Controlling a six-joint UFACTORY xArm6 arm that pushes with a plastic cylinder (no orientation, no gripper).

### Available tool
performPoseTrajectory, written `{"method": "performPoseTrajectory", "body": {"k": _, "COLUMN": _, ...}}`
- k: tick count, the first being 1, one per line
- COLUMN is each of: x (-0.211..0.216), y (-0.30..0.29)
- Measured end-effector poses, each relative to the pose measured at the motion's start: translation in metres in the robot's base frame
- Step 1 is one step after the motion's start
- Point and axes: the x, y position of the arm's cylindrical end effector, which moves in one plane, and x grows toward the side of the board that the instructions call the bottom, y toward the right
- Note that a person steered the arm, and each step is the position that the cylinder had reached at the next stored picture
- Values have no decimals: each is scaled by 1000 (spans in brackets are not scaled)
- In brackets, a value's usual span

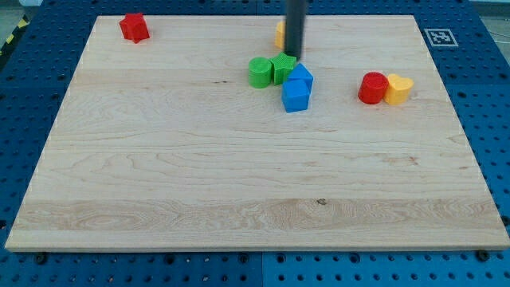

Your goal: Push the yellow hexagon to the top center of the board

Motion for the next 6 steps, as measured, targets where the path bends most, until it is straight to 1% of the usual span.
{"method": "performPoseTrajectory", "body": {"k": 1, "x": -4, "y": 47}}
{"method": "performPoseTrajectory", "body": {"k": 2, "x": -51, "y": 28}}
{"method": "performPoseTrajectory", "body": {"k": 3, "x": -54, "y": -13}}
{"method": "performPoseTrajectory", "body": {"k": 4, "x": -54, "y": -19}}
{"method": "performPoseTrajectory", "body": {"k": 6, "x": -53, "y": -55}}
